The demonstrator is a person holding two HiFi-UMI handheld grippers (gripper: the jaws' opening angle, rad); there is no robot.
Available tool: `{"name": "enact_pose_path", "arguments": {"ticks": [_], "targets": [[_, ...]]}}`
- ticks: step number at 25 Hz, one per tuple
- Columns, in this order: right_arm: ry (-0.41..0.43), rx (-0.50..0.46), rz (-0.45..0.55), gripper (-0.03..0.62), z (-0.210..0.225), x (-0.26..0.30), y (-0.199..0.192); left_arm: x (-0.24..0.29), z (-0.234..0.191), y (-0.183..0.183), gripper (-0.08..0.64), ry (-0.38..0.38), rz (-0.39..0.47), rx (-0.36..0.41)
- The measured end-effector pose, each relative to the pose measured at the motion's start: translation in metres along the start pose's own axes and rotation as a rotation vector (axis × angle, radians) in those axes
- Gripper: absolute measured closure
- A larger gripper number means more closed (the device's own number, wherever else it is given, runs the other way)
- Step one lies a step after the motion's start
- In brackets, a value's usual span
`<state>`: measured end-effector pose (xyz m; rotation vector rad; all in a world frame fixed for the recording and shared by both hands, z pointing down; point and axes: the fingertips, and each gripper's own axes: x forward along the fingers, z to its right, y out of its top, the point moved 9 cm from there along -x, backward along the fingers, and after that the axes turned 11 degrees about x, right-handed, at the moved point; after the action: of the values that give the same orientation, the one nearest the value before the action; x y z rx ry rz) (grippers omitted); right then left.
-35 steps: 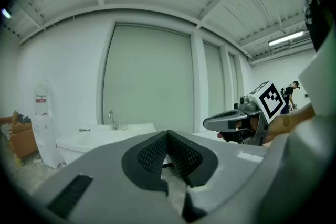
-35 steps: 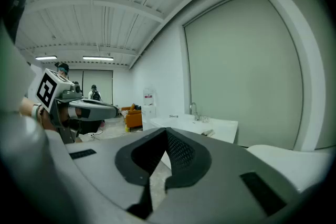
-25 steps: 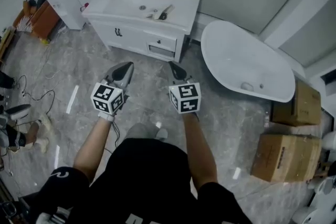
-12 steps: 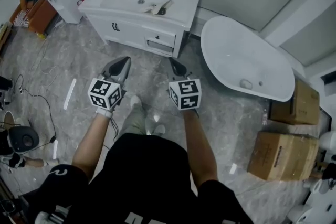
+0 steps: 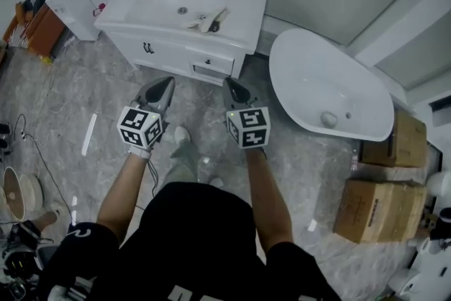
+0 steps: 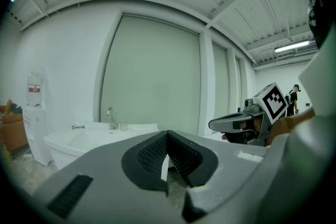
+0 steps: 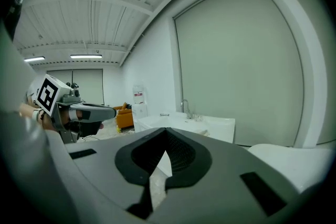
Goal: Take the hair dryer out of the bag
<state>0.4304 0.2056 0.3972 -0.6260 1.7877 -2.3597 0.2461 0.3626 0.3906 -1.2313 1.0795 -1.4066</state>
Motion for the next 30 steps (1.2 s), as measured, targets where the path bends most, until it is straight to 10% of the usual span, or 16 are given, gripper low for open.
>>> {"name": "enact_pose_path", "arguments": {"ticks": [19,30], "targets": [[-0.128,0.008,-0.007,0.597,-0.003,0.225,0.072,0.121,-0.234,-0.004,0.561,-0.132,0.017,0.017],[-0.181,0.017,-0.045,0.597,0.001,0.262,0.059,0.149,-0.280,-0.018,0.561,-0.167,0.008,0.017]]}}
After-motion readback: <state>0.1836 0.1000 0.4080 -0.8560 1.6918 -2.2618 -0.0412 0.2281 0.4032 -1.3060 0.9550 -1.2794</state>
